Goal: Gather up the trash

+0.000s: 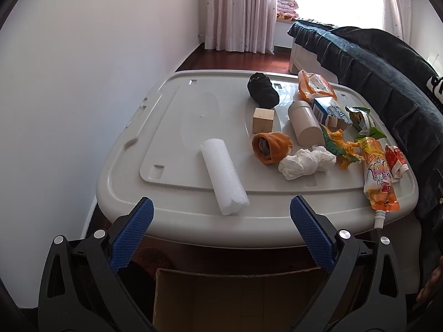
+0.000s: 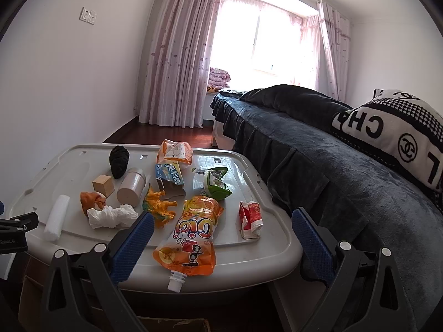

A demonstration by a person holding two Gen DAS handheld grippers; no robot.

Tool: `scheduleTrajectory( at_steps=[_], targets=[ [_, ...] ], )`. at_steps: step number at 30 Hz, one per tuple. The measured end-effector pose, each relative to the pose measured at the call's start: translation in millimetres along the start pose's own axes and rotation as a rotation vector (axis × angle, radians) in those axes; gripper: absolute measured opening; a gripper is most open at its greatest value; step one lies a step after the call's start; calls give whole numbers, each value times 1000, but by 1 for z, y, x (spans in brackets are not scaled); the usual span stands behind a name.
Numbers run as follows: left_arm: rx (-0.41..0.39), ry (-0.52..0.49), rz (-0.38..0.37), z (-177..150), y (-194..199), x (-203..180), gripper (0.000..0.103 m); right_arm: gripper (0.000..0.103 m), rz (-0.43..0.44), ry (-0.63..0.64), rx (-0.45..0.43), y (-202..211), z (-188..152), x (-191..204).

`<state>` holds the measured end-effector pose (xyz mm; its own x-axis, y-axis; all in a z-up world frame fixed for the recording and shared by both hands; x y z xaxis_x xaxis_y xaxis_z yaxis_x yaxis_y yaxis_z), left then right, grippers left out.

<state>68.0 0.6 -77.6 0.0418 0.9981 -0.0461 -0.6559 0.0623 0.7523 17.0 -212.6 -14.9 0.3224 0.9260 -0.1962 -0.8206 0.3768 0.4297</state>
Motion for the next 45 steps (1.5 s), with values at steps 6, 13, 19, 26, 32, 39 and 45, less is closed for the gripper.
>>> scheduleTrajectory(
  at_steps=[6, 13, 19, 26, 32, 39, 45],
  targets=[
    [-1, -2, 0, 0, 0, 1, 96, 98, 0, -1, 0, 0, 0, 0],
    [-1, -2, 1, 0, 0, 0, 96, 98, 1, -1, 0, 0, 0, 0],
    [-4, -5, 4, 1, 0, 0, 96, 98, -1, -1, -1, 3, 0, 1],
    [-2, -5, 0, 1, 0, 2, 96, 98, 0, 1, 0, 0, 1, 1],
    [-7, -6, 2, 1, 1, 2, 96, 98, 1, 0, 2, 1, 0, 1],
    [-8, -8, 5, 1, 2, 1, 96, 98, 1, 0, 1, 1, 0, 1],
    [-7, -9, 3, 1, 2, 1, 96, 98, 1, 0, 0, 1, 1, 1]
  ],
)
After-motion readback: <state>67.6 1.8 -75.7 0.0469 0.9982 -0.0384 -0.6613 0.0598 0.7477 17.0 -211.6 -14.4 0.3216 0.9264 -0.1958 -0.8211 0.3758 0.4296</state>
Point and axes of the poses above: each gripper's, at about its wrist camera, not at the fingertips, and y roughly against the way its jaws point, x to its left, z to its top, the point moved 10 cm from there along -y, roughly the way its jaws point, and after that the axes turned 4 degrees about -z, right-handed, at the moved point
